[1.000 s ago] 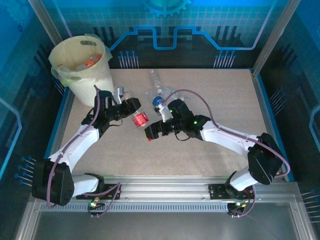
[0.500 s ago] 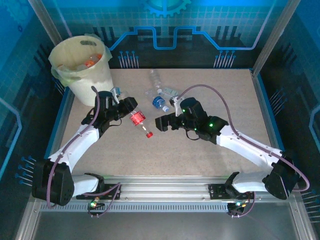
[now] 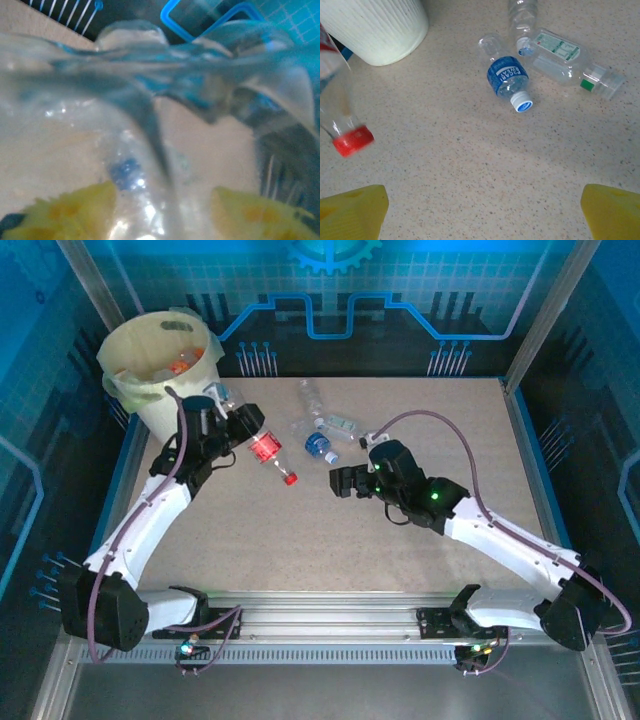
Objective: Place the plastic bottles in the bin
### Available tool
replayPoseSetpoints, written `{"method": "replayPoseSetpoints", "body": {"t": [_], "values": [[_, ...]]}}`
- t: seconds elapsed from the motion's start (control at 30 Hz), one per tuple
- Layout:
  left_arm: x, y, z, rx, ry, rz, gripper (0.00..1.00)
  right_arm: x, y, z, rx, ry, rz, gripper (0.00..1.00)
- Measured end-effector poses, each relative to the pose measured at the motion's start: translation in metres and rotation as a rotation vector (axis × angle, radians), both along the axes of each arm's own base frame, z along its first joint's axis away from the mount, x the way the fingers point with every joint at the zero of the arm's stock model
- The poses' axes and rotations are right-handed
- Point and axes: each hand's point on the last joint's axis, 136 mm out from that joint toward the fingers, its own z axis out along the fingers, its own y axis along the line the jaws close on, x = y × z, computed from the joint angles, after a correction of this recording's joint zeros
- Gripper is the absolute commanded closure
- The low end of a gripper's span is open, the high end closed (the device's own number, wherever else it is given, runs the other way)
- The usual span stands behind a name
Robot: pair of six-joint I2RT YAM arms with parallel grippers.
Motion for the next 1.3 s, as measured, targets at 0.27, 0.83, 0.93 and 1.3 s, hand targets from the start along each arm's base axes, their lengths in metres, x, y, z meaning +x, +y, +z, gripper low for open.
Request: {"method": "replayPoseSetpoints", "body": {"t": [0.27,0.83,0.93,1.3], "values": [[0.024,0.034,0.029,0.051,-0.103,0.099,0.51,-0.008,-0.013,-0.012,-0.036,0.02,-0.02,0.0],[0.096,0.134,0.165,0.187,-0.472,0.393,0.51,-0.009,-0.033,-0.001,-0.051,-0.03,-0.084,0.0],[0.112,0.158,0.176,0.216,-0.497,0.459,0.51,-0.009,-0.034,0.001,-0.046,-0.035,-0.088,0.0],[0.155,0.235,0.182,0.179,-0.492,0.606,0.5,-0.01,-0.038,0.009,-0.029,-0.054,-0.095,0.0]]}}
